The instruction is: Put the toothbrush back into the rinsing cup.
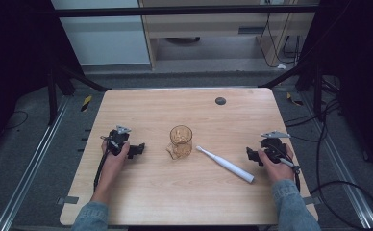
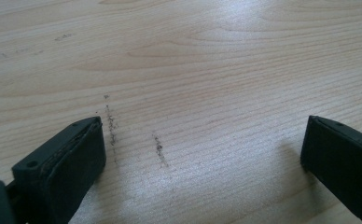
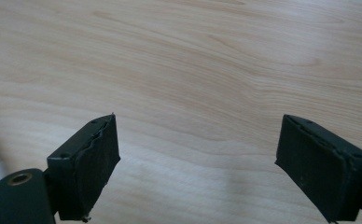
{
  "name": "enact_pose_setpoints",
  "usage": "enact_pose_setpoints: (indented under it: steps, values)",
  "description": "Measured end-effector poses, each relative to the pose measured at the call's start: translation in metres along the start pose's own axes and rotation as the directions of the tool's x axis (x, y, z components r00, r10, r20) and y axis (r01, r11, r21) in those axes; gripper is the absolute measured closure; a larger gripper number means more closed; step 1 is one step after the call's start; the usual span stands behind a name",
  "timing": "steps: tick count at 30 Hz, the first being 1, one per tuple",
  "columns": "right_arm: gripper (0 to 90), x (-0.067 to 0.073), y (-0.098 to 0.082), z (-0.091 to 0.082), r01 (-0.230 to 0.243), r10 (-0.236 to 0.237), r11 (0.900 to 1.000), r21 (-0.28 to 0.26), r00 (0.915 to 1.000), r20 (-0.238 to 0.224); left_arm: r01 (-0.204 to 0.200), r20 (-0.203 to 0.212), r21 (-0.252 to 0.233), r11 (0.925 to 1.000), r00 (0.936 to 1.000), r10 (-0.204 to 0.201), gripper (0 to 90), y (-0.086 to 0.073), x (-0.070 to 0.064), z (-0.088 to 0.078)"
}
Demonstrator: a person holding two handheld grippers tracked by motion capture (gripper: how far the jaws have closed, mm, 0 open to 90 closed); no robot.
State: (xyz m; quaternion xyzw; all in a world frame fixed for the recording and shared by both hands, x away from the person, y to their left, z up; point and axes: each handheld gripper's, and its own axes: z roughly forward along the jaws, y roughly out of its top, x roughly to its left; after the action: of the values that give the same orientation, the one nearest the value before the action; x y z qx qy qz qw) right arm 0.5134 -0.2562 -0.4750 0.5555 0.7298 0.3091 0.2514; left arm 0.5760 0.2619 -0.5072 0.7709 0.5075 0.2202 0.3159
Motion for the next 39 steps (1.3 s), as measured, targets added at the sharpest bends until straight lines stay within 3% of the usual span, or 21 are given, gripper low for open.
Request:
enact_pose_setpoints:
  steps: [2, 4, 7, 9, 10, 11, 12, 13, 14, 15, 16, 17, 22, 25, 28, 31, 33, 34, 36, 39]
  values:
    - [15.1, 0.011, 0.004, -0.008, 0.069, -0.069, 0.997, 0.026, 0.9974, -0.021, 0.015, -0.017, 0.0, 0.9999, 0.9998, -0.015, 0.0, 0.001, -0.001, 0.001]
    - [16.3, 0.014, 0.005, -0.009, 0.091, -0.09, 0.995, 0.042, 0.9957, -0.024, 0.02, -0.022, 0.0, 0.9998, 0.9996, -0.02, 0.0, 0.001, -0.001, 0.001]
    - [18.0, 0.024, 0.013, -0.012, 0.172, -0.169, 0.981, 0.091, 0.9845, -0.047, 0.023, -0.025, 0.0, 0.9997, 0.9994, -0.023, 0.0, 0.001, -0.001, 0.001]
    - [18.9, 0.03, 0.021, -0.011, 0.212, -0.205, 0.967, 0.143, 0.9768, -0.063, 0.027, -0.028, -0.002, 0.9996, 0.9992, -0.027, 0.0, 0.002, -0.001, 0.002]
    - [18.1, 0.035, 0.029, -0.012, 0.287, -0.275, 0.937, 0.199, 0.9576, -0.086, 0.029, -0.03, -0.002, 0.9996, 0.9992, -0.029, 0.0, 0.002, -0.001, 0.002]
    - [18.1, 0.035, 0.029, -0.012, 0.287, -0.275, 0.937, 0.199, 0.9576, -0.086, 0.029, -0.03, -0.002, 0.9996, 0.9992, -0.029, 0.0, 0.002, -0.001, 0.002]
    - [18.4, 0.036, 0.033, -0.013, 0.311, -0.299, 0.928, 0.207, 0.9502, -0.088, 0.029, -0.03, -0.002, 0.9996, 0.9991, -0.029, 0.0, 0.002, -0.001, 0.002]
    - [17.9, 0.038, 0.044, -0.016, 0.351, -0.335, 0.911, 0.218, 0.9362, -0.106, 0.03, -0.03, -0.002, 0.9996, 0.9991, -0.03, 0.0, 0.002, -0.001, 0.002]
    - [17.9, 0.038, 0.044, -0.016, 0.351, -0.335, 0.911, 0.218, 0.9362, -0.106, 0.032, -0.033, -0.001, 0.9995, 0.999, -0.032, 0.0, 0.002, -0.001, 0.002]
    - [17.9, 0.04, 0.048, -0.016, 0.362, -0.344, 0.904, 0.227, 0.932, -0.114, 0.037, -0.034, -0.004, 0.9993, 0.9987, -0.037, 0.0, 0.002, -0.001, 0.002]
    - [18.0, 0.042, 0.052, -0.016, 0.39, -0.372, 0.892, 0.23, 0.9206, -0.117, 0.036, -0.035, -0.003, 0.9994, 0.9987, -0.036, 0.0, 0.002, -0.001, 0.002]
    - [18.2, 0.044, 0.055, -0.015, 0.398, -0.378, 0.887, 0.233, 0.917, -0.127, 0.036, -0.035, -0.002, 0.9993, 0.9987, -0.036, 0.0, 0.002, -0.001, 0.002]
    - [18.9, 0.06, 0.064, -0.012, 0.435, -0.406, 0.882, 0.184, 0.8974, -0.172, 0.037, -0.039, 0.0, 0.9993, 0.9986, -0.037, 0.0, 0.003, 0.0, 0.003]
    - [20.4, 0.073, 0.068, -0.005, 0.477, -0.436, 0.859, 0.186, 0.8725, -0.22, 0.038, -0.038, -0.002, 0.9993, 0.9985, -0.038, 0.0, 0.003, 0.0, 0.003]
    - [21.7, 0.082, 0.072, 0.002, 0.49, -0.433, 0.849, 0.2, 0.8604, -0.269, 0.038, -0.039, -0.001, 0.9993, 0.9985, -0.038, 0.0, 0.002, -0.001, 0.002]
    - [26.2, 0.093, 0.073, 0.007, 0.499, -0.433, 0.836, 0.23, 0.8556, -0.284, 0.038, -0.038, -0.002, 0.9993, 0.9986, -0.038, 0.0, 0.002, 0.0, 0.002]
    - [28.7, 0.094, 0.072, 0.008, 0.499, -0.434, 0.836, 0.227, 0.8553, -0.283, 0.037, -0.037, -0.002, 0.9993, 0.9986, -0.037, 0.0, 0.002, 0.0, 0.002]
    - [28.9, 0.096, 0.069, 0.01, 0.486, -0.416, 0.842, 0.235, 0.8617, -0.291, 0.037, -0.036, -0.002, 0.9993, 0.9987, -0.037, 0.0, 0.002, 0.0, 0.002]
    - [32.0, 0.097, 0.065, 0.011, 0.482, -0.406, 0.839, 0.251, 0.8631, -0.3, 0.036, -0.035, -0.002, 0.9993, 0.9987, -0.036, 0.0, 0.002, 0.0, 0.002]
    - [34.2, 0.097, 0.064, 0.008, 0.496, -0.425, 0.833, 0.244, 0.8569, -0.292, 0.033, -0.032, -0.002, 0.9994, 0.9989, -0.033, 0.0, 0.001, 0.0, 0.001]
